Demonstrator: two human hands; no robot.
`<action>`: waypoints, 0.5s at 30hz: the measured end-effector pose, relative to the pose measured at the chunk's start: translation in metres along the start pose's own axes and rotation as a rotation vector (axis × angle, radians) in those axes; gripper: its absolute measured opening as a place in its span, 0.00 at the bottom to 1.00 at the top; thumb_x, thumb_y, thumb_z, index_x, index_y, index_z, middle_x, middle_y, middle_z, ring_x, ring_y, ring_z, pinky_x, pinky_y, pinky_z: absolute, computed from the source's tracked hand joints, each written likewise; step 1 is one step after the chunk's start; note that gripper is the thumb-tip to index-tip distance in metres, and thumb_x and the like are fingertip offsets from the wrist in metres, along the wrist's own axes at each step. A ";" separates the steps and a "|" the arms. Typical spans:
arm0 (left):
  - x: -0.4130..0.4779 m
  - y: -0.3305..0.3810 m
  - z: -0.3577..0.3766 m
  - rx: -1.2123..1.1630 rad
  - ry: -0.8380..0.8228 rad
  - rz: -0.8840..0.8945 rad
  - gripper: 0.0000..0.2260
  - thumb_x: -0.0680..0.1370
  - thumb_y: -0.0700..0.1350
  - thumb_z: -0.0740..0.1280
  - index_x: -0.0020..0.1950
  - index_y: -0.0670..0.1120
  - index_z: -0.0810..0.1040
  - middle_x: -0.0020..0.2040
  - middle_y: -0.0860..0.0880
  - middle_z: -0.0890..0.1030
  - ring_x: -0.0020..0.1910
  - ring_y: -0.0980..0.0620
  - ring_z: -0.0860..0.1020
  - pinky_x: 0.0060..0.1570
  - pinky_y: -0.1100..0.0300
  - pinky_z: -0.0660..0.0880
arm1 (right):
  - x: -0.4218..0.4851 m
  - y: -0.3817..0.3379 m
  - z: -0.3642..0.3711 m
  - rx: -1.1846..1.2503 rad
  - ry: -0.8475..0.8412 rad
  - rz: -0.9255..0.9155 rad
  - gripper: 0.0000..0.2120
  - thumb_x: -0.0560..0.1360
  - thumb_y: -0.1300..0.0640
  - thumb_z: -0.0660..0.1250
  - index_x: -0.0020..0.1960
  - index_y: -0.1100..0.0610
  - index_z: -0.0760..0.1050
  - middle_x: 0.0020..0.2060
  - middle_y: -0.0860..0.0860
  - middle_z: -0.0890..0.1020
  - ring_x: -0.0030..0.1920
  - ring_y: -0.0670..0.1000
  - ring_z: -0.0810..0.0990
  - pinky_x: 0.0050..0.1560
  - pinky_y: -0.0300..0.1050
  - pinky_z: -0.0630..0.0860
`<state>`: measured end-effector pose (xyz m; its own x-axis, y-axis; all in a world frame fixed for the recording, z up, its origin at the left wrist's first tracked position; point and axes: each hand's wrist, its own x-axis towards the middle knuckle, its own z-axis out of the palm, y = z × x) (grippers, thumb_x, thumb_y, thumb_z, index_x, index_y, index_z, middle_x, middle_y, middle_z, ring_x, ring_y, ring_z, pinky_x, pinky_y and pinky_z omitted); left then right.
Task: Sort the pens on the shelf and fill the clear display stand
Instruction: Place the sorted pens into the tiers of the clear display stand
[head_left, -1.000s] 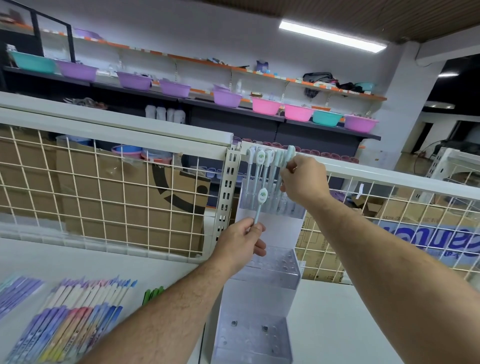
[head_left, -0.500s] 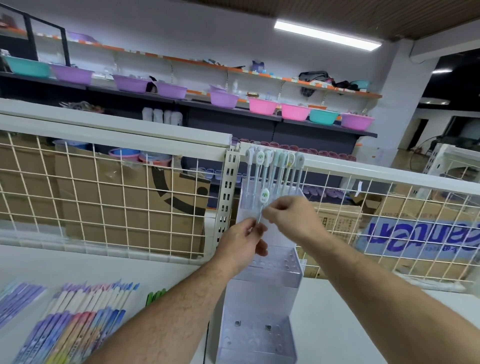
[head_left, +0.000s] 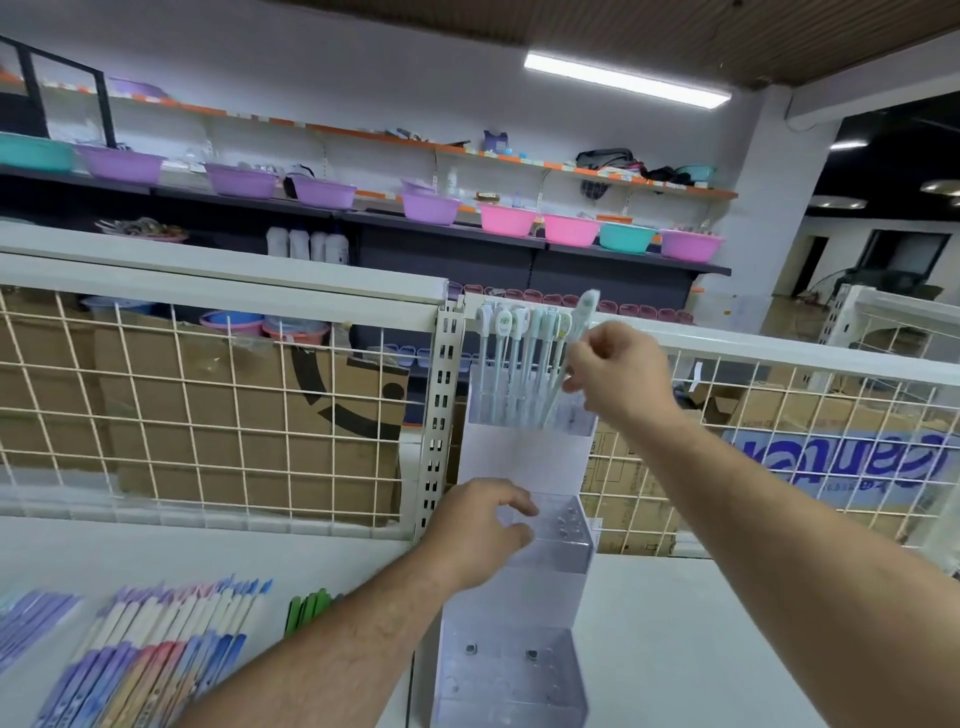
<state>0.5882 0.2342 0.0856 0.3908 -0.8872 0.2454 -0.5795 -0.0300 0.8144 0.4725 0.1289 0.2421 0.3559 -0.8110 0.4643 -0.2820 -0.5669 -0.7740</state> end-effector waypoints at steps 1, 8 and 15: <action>0.000 -0.004 0.002 0.046 0.005 0.030 0.06 0.74 0.48 0.75 0.47 0.60 0.83 0.57 0.64 0.79 0.61 0.64 0.73 0.56 0.75 0.66 | 0.006 -0.004 -0.004 -0.003 0.040 -0.012 0.06 0.80 0.57 0.66 0.44 0.52 0.76 0.36 0.49 0.84 0.36 0.47 0.86 0.31 0.40 0.80; 0.004 -0.008 0.006 0.164 0.019 0.073 0.08 0.75 0.53 0.70 0.53 0.57 0.84 0.58 0.60 0.81 0.59 0.62 0.75 0.59 0.67 0.69 | 0.032 -0.011 -0.007 -0.083 0.166 -0.057 0.08 0.79 0.55 0.65 0.41 0.50 0.75 0.37 0.49 0.83 0.41 0.52 0.86 0.42 0.59 0.84; 0.006 -0.012 0.008 0.183 0.025 0.149 0.06 0.76 0.51 0.70 0.52 0.56 0.84 0.54 0.61 0.81 0.57 0.62 0.73 0.58 0.65 0.69 | 0.035 -0.002 0.007 -0.187 0.090 -0.050 0.05 0.80 0.54 0.66 0.45 0.51 0.77 0.39 0.49 0.84 0.41 0.51 0.84 0.44 0.55 0.85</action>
<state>0.5921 0.2256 0.0734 0.3074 -0.8764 0.3707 -0.7512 0.0157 0.6599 0.4920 0.1029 0.2570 0.2952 -0.7862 0.5429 -0.4294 -0.6168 -0.6597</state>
